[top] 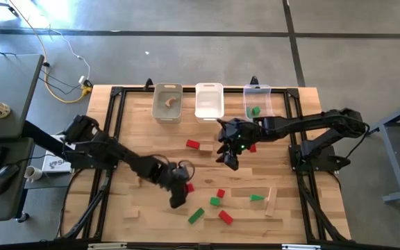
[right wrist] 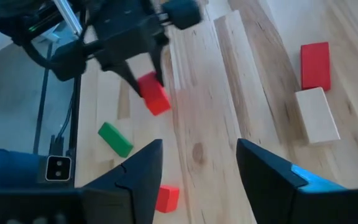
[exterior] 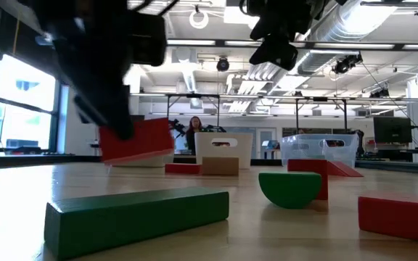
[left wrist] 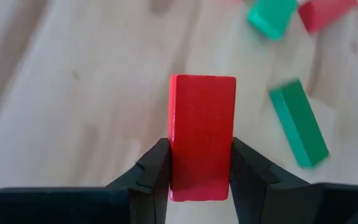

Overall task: Sort & place blocks by color
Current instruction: Put the red block into the white bin

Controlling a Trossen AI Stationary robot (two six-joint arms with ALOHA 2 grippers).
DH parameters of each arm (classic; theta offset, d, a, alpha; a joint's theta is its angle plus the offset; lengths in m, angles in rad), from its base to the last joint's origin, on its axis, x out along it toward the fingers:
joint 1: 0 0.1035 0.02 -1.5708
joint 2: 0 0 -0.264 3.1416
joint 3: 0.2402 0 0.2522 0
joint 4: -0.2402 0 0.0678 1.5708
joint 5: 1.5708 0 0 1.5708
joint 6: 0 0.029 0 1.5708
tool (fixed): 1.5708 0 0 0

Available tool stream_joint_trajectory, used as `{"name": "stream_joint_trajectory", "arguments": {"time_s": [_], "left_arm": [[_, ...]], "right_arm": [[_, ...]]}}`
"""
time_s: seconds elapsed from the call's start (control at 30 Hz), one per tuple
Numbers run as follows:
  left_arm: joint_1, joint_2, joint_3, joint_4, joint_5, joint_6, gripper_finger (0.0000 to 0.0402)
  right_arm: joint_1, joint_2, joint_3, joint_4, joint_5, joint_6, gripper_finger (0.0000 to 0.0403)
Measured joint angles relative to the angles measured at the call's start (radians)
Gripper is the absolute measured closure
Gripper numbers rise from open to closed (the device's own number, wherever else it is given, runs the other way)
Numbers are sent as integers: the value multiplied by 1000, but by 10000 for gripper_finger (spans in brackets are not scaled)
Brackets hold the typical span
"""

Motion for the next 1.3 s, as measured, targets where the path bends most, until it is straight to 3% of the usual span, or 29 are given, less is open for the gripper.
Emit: {"name": "stream_joint_trajectory", "arguments": {"time_s": [0.27,0.57,0.93,1.3], "left_arm": [[156,0,0,162,112,130,301],[273,0,0,387,147,225,301],[298,0,0,528,140,361,301],[299,-12,2,610,116,392,301]], "right_arm": [[0,0,0,0,0,-23,166],[0,0,0,0,-52,-226,157],[-2,0,0,0,-54,-270,157],[-2,0,0,-9,-33,-260,157]]}}
